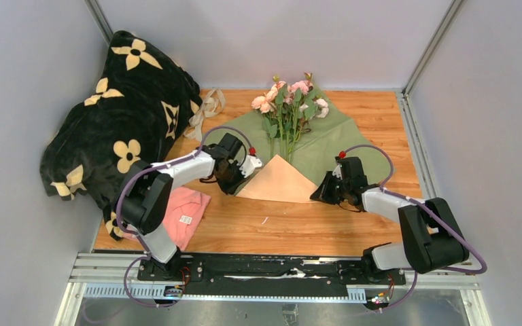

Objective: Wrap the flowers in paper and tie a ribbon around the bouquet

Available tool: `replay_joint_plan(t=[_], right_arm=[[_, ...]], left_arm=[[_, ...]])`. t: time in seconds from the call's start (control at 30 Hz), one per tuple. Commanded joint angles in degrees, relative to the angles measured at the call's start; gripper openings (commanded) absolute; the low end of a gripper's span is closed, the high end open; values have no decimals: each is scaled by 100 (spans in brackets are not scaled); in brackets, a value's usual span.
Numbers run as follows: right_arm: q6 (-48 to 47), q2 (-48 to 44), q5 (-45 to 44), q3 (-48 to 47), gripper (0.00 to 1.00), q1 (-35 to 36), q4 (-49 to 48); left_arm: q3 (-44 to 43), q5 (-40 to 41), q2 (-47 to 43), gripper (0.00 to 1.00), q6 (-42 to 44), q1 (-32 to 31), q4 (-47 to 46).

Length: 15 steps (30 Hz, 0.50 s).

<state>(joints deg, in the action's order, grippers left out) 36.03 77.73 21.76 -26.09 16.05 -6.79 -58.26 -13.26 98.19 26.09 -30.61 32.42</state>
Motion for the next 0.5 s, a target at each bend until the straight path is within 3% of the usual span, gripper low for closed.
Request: replay_joint_plan(t=[0.0,0.1,0.23,0.33,0.47], right_arm=[[-294,67,-656,135,0,-76,904],[-344,96,-699,62,0,-58,1016],[-331,23,-778,-42,0,4,1150],[-259,-115,-906,-50,0,92,1244],[-183,-274,-1003,-9,0,126,1361]], left_arm=[[436,497,-241,0,378,231,856],[113,457,-661,1,185,81,972],[-518,73,-1011,3,58,-815,831],[-843,-448,-501,5,-563,-1064,111],[-1617,-302,739,6,-1110,-1137,-245]])
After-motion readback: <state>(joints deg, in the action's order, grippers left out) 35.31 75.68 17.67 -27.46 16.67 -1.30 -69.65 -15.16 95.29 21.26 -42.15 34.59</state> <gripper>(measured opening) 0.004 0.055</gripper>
